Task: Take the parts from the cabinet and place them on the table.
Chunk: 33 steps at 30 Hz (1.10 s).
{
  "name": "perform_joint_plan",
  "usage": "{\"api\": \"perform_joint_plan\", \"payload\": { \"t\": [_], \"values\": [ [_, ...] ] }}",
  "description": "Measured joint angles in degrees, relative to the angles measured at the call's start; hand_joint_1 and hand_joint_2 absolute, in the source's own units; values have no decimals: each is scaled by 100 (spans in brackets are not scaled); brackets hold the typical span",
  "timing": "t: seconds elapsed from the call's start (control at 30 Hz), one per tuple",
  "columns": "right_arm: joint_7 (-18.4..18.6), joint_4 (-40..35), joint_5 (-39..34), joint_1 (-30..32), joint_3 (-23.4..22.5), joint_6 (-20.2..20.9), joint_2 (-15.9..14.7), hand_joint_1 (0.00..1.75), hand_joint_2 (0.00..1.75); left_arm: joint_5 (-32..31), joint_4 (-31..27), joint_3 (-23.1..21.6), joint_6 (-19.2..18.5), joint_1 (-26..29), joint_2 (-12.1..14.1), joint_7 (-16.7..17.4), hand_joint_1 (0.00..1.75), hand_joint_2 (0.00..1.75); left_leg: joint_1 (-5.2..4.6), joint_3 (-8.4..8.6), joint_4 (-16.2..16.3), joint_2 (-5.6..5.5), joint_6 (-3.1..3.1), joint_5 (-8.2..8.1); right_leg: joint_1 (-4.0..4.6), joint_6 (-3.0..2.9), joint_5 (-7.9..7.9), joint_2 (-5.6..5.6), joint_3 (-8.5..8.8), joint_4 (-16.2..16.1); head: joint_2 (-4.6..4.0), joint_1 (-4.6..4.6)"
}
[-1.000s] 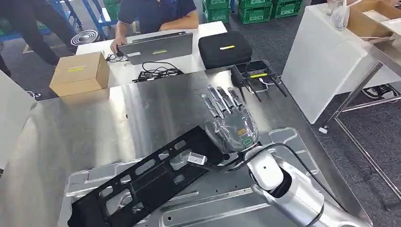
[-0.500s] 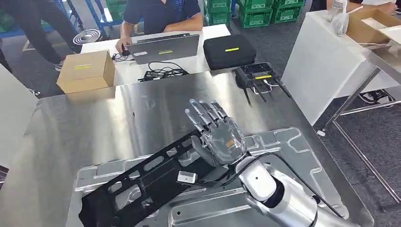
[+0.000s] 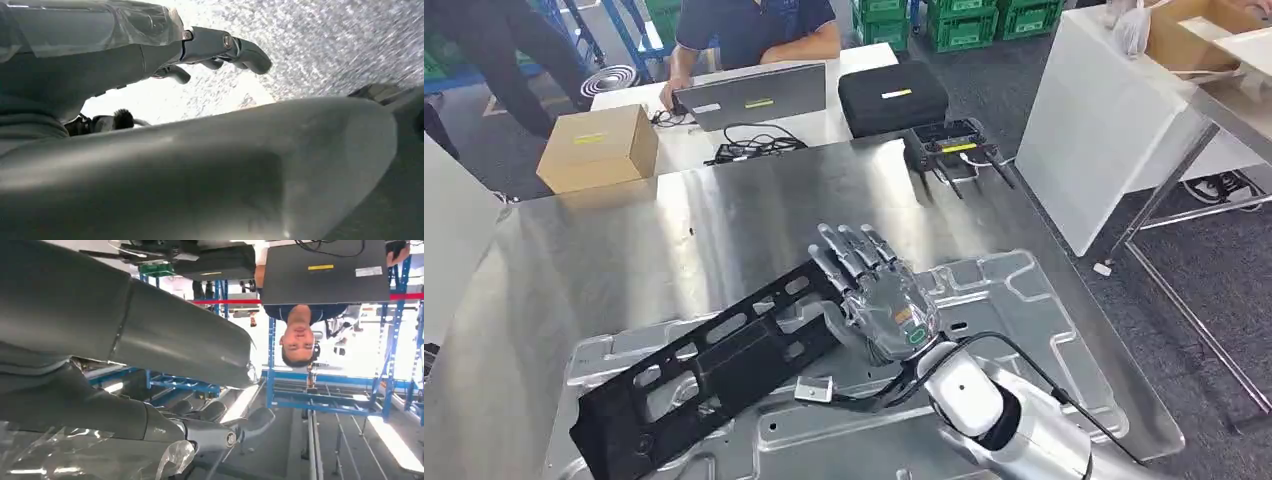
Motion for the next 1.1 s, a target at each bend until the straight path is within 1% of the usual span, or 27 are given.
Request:
{"api": "perform_joint_plan", "payload": {
  "t": [0.03, 0.07, 0.1, 0.13, 0.17, 0.2, 0.23, 0.27, 0.3, 0.37, 0.4, 0.43, 0.5, 0.57, 0.6, 0.63, 0.67, 0.7, 0.73, 0.77, 0.8, 0.87, 0.93, 0.97, 1.03, 1.07, 1.1],
  "values": [
    [0, 0, 0, 4, 2, 0, 0, 0, 0, 0, 0, 0, 0, -3, -2, 0, 0, 0, 2, -157, 481, 0, -13, -239, 13, -7, 31, -8, -43, 0, -2, 0],
    [0, 0, -7, 6, 13, 2, 0, 0, 0, 0, 0, 0, -4, -4, -2, 0, 0, 0, 0, -244, 803, -1, -3, -361, 30, -14, 59, -11, -85, 2, -2, 0],
    [-7, 0, -24, 12, 28, 13, 0, 0, 0, 0, 0, 0, -7, -2, -4, 0, 0, 0, -4, -209, 870, -1, 17, -345, 50, -22, 89, -12, -119, 3, 0, 0],
    [-7, 0, -35, 14, 37, 15, 0, 0, 0, 0, 0, 0, -9, -2, -4, 0, 0, 0, -26, -41, 655, -2, 69, -222, 78, -28, 117, -11, -149, 2, 0, 0],
    [-7, 0, -35, 10, 37, 24, 0, 0, 0, 0, 0, 0, -9, -5, -7, 0, 0, 0, -58, 251, 214, -4, 153, -31, 115, -36, 142, -9, -168, 2, 0, 0],
    [-7, 0, -37, 0, 37, 37, 2, 0, 0, 0, 0, 0, -11, -12, -7, 0, 0, 0, -108, 583, -327, -10, 270, 156, 142, -43, 162, -7, -177, -1, 0, 0],
    [-7, 0, -39, -10, 37, 42, 2, 0, 0, 0, 2, 0, -11, -26, 28, 4, 0, 0, -199, 914, -857, -29, 439, 272, 105, -51, 182, -11, -183, -2, 0, 2],
    [-7, -2, -44, -18, 37, 50, 2, 0, 0, -2, 7, 0, -11, -35, 48, 17, 0, 0, -248, 1006, -1074, 7, 527, 194, 127, -4, 214, -26, -195, -4, -2, 2],
    [-7, 0, -50, -15, 37, 61, 2, 0, 0, -4, 7, 0, -15, -43, 46, 22, 0, 0, -280, 979, -1087, 26, 503, 279, 71, 40, 254, -50, -201, -35, 0, 2],
    [-15, 0, -52, -14, 39, 77, 18, 0, 0, -4, 7, 0, -15, -56, 46, 55, 0, 0, -324, 975, -1172, 26, 527, 358, 23, 122, 338, -59, -212, -97, 0, 2],
    [-17, -2, -57, -16, 39, 83, 17, 0, 0, -9, 7, 0, -15, -55, 46, 52, 0, 0, -321, 994, -1322, 22, 539, 477, 59, 159, 394, -57, -199, -163, 0, 2],
    [-15, 0, -63, -13, 39, 92, 11, 0, 0, -13, 7, 0, -17, -66, 46, 52, 0, 0, -245, 1037, -1453, 46, 453, 606, 63, 159, 277, -56, -259, -95, 0, 4],
    [-22, 0, -98, -31, 46, 101, 9, 0, 0, -24, 7, 0, -18, -70, 44, 44, 0, 0, -221, 953, -1509, 47, 493, 706, 84, 204, -300, -45, -476, 525, 0, 9],
    [-22, 0, -105, 0, 59, 118, 2, 0, 0, -26, 7, 0, -37, -63, 20, 42, 0, 0, -216, 855, -1502, 59, 462, 777, 65, 253, -720, -47, -722, 1359, 0, 9],
    [-24, 0, -111, 8, 72, 136, 0, 0, 0, -26, 7, 0, -39, -61, 9, 42, 0, 0, -208, 792, -1495, 65, 448, 819, 65, 274, -713, -48, -736, 1532, 0, 9],
    [-22, 0, -116, 10, 77, 149, -4, 0, 0, -31, 7, 0, -42, -62, 7, 42, 0, 0, -197, 734, -1481, 68, 429, 852, 61, 293, -590, -50, -618, 1418, 0, 9],
    [-22, 0, -116, 8, 81, 151, -7, 0, 0, -31, 7, 0, -42, -63, 0, 42, 0, 0, -179, 672, -1450, 68, 405, 877, 57, 309, -397, -51, -375, 1076, 0, 9],
    [-22, 0, -118, 0, 83, 155, -7, 0, 0, -31, 7, 0, -42, -62, -2, 42, 0, 0, -156, 607, -1394, 67, 385, 890, 49, 322, -170, -55, 6, 490, 0, 11],
    [-22, 0, -118, -9, 83, 155, -7, 0, 0, -33, 7, 0, -42, -64, 0, 42, 0, 0, -152, 556, -1322, 66, 376, 891, 37, 334, -68, -62, 357, -42, 0, 11],
    [-22, 0, -120, -26, 83, 166, -4, 0, 0, -33, 7, 0, -39, -67, 0, 42, 0, 0, -176, 478, -1268, 63, 345, 899, 83, 284, -191, -45, 490, -321, 0, 9],
    [-15, -4, -124, -19, 83, 170, 2, 0, 0, -33, 7, 0, -39, -67, -2, 44, 0, 0, -173, 464, -1252, 63, 310, 928, 91, 179, -99, -33, 420, -247, 0, 9],
    [-15, -4, -144, -28, 85, 184, 0, 0, 0, -28, 7, 0, -41, -63, -9, 44, 0, 0, -154, 423, -1232, 57, 250, 981, 107, 128, -103, -33, 390, -274, 0, 9],
    [-15, -4, -153, -33, 87, 192, 2, 0, 0, -24, 9, 0, -39, -48, 4, 44, 0, 0, -138, 346, -1179, 41, 196, 953, 46, 15, -6, -68, 325, -320, -2, 9],
    [-13, -4, -155, -35, 87, 199, 2, 0, 0, -24, 9, 0, -40, -45, 2, 52, 0, 0, -131, 239, -945, 30, 116, 647, 40, -14, 52, -62, 257, -322, -2, 4],
    [-9, -4, -157, -34, 94, 210, 2, 0, 0, -22, 9, 0, -39, -44, 2, 55, 0, 0, -36, -59, -3, 30, 11, 10, 34, -42, 140, -69, 141, -318, 0, 4],
    [-9, -4, -157, -33, 98, 214, 2, 0, 0, -22, 9, 0, -42, -46, 2, 55, 0, 0, -1, -177, 422, 32, -26, -179, 32, -33, 175, -71, 89, -311, -2, 2],
    [-9, -4, -160, -28, 105, 216, 2, 0, 0, -20, 9, 0, -39, -46, 2, 55, 0, 0, 29, -221, 681, 33, -53, -236, 24, -18, 203, -72, 41, -308, 0, 4]
  ]
}}
